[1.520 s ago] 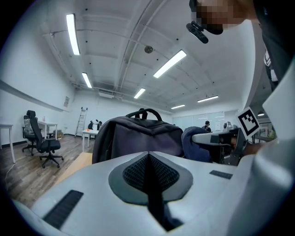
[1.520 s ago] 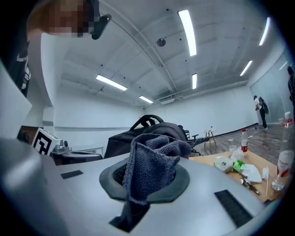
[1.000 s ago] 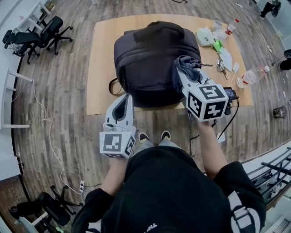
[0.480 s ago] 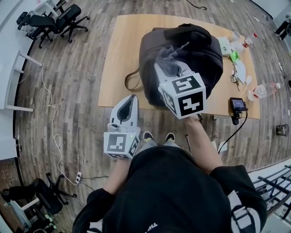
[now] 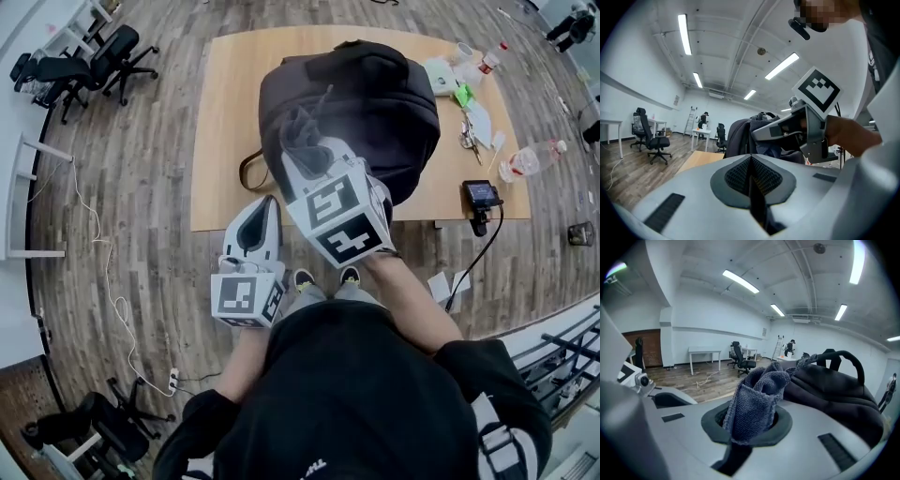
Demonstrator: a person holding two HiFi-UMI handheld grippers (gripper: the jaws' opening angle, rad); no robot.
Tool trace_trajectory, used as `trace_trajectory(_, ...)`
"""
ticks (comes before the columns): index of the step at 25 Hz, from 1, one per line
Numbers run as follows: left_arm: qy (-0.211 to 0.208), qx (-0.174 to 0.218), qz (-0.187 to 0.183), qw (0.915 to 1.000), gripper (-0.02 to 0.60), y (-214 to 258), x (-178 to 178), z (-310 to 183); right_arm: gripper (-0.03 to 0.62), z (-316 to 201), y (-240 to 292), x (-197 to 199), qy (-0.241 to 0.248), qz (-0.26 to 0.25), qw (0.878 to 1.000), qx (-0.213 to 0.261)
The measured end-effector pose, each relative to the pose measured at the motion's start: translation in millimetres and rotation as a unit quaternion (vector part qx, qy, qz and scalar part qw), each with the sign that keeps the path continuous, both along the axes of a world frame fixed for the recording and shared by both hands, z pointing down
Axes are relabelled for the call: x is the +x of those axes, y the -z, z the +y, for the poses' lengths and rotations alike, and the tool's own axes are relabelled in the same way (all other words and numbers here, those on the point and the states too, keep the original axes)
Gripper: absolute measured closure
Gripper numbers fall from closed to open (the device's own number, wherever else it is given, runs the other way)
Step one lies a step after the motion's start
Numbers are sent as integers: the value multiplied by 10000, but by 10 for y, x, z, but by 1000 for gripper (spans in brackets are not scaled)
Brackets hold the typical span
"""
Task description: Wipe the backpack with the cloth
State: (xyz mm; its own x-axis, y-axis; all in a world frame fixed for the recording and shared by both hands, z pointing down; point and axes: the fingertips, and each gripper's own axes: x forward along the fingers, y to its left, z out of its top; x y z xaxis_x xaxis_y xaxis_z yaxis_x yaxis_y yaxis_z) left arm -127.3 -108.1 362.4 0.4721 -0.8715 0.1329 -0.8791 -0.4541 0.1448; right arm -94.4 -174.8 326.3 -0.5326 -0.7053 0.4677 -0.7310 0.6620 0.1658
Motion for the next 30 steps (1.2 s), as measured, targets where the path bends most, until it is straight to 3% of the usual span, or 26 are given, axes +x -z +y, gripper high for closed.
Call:
trace_trajectory(5,-277,-25,26,9996,565,-6,264,-79,553,6,-176,402,-209,632,9977,-107)
trace_trajectory(10,-478,-48,-1,9988,565,-22,464,-104,553,-107,-172,1121,-1001,1104,9888,69)
trace_trajectory(16,-617,-139,-33,9980,565,-94,617,-146,553,-106,-24,1851,-1809,1075,9774,215)
trace_trajectory(21,-568,-168,-54,9982,565,-109,630,-194,553,25,82,2186,-2110,1180,9695,396)
trace_trajectory(26,-504,-144,-38,9986,565,-76,609,-217,553,68,229,2699,-2755,1282,9509,584)
trace_trajectory(30,-478,-143,-53,9987,565,-91,596,-222,553,22,183,2687,-2809,1517,9457,618)
